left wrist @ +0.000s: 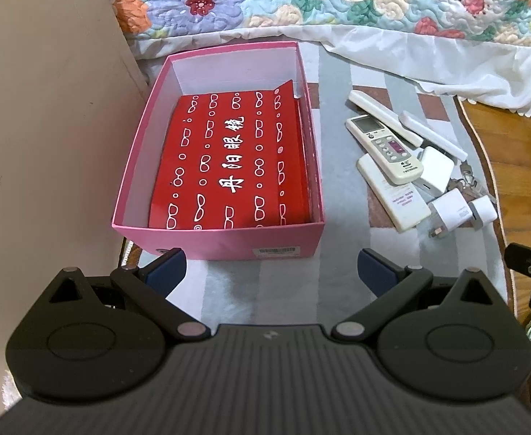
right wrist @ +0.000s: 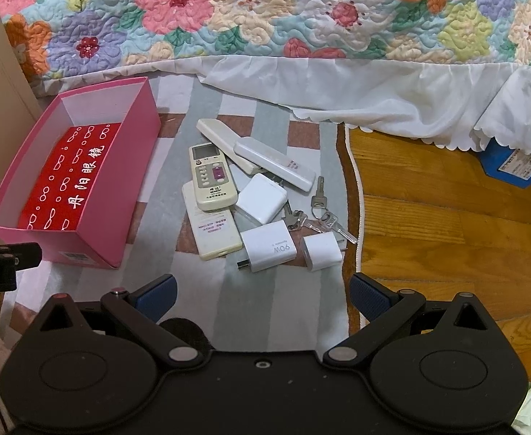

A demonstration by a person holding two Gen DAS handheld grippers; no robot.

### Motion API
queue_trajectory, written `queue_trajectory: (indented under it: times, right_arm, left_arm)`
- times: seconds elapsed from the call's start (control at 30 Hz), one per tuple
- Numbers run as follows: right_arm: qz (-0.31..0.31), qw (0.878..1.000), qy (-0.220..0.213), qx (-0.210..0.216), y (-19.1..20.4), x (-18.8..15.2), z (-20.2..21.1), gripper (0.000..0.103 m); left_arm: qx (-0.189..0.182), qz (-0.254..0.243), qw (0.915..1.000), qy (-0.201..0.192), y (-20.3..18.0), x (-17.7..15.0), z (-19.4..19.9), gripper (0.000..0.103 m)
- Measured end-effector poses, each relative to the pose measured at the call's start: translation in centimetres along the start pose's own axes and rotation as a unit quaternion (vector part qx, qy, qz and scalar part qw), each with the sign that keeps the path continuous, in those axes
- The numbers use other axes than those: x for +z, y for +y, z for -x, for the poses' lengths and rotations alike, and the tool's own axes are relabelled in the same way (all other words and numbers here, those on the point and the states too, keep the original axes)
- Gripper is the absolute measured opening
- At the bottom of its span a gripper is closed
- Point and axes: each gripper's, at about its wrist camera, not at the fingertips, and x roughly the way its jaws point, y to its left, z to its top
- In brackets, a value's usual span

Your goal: Organize rigid objects

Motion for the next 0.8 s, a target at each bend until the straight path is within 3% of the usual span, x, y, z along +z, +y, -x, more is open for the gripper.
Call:
queue_trajectory:
  times: [0.8]
  right_arm:
    - [0.004,1.0,0.006,-0.004,0.03,0.08,-0.3,0.102]
  left_arm:
    - [0.009,-0.018,0.9998,0.001,-0.34,-0.04,-0.03,0.103]
